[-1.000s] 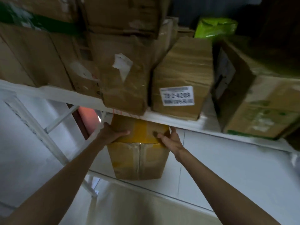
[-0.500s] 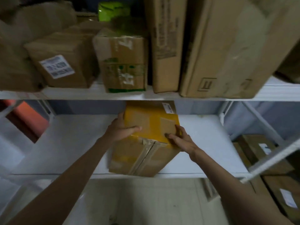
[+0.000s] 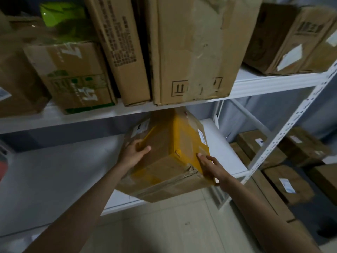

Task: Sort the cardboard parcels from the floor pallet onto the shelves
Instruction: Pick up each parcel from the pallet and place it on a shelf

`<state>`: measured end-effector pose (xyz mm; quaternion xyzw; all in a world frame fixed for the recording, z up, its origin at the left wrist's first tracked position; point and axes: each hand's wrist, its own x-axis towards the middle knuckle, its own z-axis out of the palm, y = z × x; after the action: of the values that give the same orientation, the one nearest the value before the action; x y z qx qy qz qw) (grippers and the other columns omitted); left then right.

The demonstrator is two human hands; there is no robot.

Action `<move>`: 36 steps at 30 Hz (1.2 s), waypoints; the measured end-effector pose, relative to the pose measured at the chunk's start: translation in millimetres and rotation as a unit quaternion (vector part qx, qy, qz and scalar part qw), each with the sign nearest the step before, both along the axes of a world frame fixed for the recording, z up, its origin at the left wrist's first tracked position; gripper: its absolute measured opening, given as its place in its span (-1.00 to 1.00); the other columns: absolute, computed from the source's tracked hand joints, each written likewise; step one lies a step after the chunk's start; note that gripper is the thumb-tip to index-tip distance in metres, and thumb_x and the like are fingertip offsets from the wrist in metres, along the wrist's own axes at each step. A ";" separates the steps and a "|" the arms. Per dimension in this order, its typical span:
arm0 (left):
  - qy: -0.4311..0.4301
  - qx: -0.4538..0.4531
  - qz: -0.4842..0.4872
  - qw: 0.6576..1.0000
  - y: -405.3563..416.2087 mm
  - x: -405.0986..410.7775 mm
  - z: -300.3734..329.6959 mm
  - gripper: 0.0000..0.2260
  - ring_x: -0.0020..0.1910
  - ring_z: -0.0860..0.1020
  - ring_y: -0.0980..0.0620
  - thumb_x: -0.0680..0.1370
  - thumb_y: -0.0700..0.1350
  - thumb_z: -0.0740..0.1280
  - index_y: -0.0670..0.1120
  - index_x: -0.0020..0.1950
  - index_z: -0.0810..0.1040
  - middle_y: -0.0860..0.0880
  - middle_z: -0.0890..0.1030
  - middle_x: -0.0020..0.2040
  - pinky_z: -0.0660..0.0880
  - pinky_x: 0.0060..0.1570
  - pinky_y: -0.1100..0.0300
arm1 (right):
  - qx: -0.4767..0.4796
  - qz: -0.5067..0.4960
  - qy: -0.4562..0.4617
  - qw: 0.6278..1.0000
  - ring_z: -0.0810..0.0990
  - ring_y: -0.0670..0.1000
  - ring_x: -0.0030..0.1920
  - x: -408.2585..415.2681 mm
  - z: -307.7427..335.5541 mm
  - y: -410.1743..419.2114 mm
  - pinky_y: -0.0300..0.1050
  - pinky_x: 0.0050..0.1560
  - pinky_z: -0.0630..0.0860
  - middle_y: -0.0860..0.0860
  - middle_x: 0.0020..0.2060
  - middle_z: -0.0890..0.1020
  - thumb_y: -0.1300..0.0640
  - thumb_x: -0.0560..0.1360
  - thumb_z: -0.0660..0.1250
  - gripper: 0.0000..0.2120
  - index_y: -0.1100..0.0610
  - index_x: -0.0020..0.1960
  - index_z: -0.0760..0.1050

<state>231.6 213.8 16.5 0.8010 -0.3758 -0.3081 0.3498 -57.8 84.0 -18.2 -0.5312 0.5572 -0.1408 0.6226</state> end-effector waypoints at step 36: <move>0.245 0.107 -0.022 0.964 -37.6 -7.2 -79.5 -0.31 0.13 0.59 -0.28 0.39 0.23 0.53 -0.13 0.38 0.50 -0.24 0.62 0.18 0.50 0.21 -0.23 | 0.090 -0.283 -0.015 0.955 0.53 0.11 0.27 -115.3 -39.6 153.3 -0.03 0.06 0.54 0.08 0.40 0.42 -0.43 0.33 0.42 -0.10 -0.08 0.52 0.21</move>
<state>224.4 176.2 -63.0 0.7255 -0.2611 -0.5404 0.3368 -173.1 237.3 -57.8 -0.2917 0.6858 -0.2680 0.6105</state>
